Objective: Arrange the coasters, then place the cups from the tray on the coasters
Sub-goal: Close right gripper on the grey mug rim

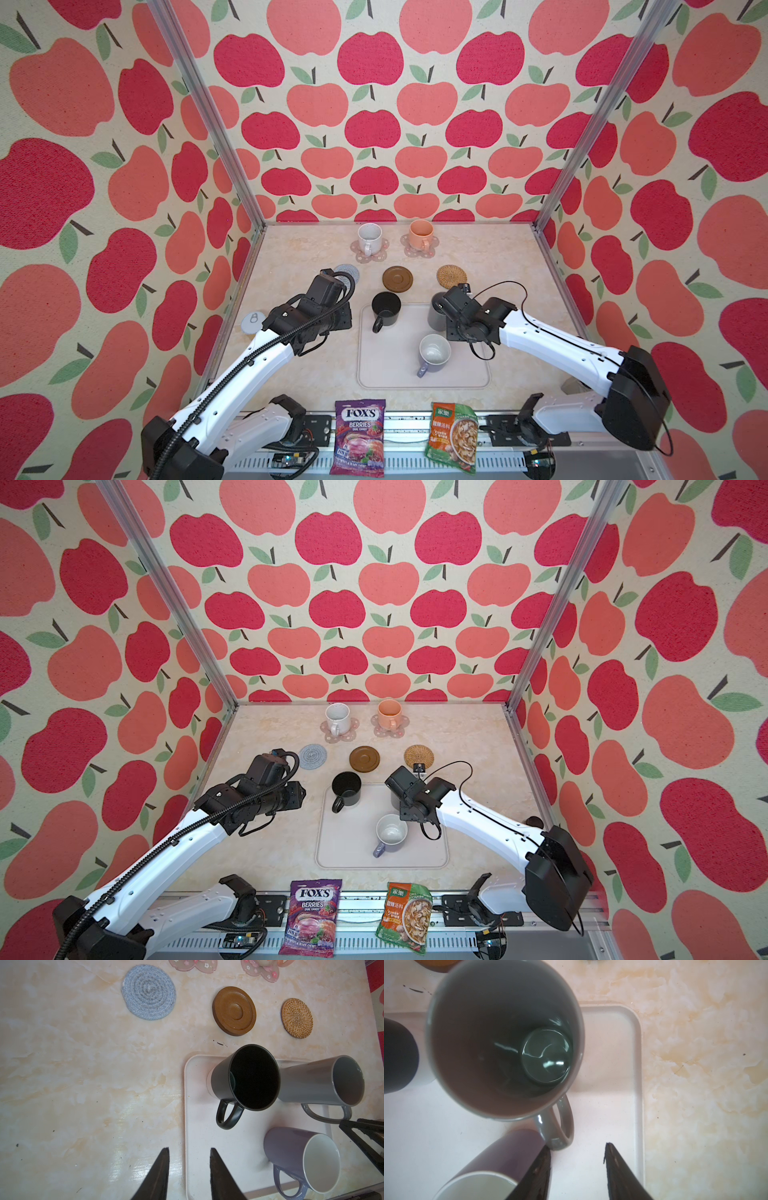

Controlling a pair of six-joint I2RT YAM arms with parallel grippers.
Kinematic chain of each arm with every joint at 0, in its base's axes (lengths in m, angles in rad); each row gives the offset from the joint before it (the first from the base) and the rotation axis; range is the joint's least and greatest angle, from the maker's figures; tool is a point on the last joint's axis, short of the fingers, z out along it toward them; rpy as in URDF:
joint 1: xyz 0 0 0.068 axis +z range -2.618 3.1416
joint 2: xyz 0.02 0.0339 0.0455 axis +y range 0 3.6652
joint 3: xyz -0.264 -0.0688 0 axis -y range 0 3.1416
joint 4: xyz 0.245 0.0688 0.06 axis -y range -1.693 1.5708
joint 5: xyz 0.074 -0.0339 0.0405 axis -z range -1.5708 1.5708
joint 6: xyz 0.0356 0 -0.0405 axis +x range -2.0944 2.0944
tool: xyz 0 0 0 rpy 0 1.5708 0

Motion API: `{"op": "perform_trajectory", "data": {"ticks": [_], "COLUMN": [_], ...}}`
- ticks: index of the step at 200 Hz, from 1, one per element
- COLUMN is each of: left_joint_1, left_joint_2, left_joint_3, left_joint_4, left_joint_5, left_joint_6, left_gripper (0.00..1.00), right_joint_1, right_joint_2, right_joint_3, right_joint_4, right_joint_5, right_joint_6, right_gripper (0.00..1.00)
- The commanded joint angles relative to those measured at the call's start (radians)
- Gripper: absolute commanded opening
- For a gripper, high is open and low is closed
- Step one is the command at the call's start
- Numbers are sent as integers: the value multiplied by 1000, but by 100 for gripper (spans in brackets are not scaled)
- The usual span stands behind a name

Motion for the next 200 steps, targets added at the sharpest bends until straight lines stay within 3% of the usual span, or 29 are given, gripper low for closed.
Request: {"op": "perform_trajectory", "data": {"ticks": [1,76,153,200], "left_joint_1": [3,-34,-42,-50], "left_joint_2": [24,97,83,101], "left_joint_3": [34,76,67,74], "left_joint_4": [11,25,9,17], "left_joint_5": [17,12,-18,-14], "left_joint_6": [-20,-28,-39,-44], "left_gripper": [35,35,35,35], "right_joint_1": [-28,-104,-130,-131], "right_joint_2": [-49,-143,-254,-150], "right_joint_3": [-40,-118,-145,-133], "right_joint_4": [-39,5,96,135], "right_joint_5": [-6,2,-225,-248], "right_joint_6": [-35,-38,-202,-221], "right_gripper": [46,47,46,47]}}
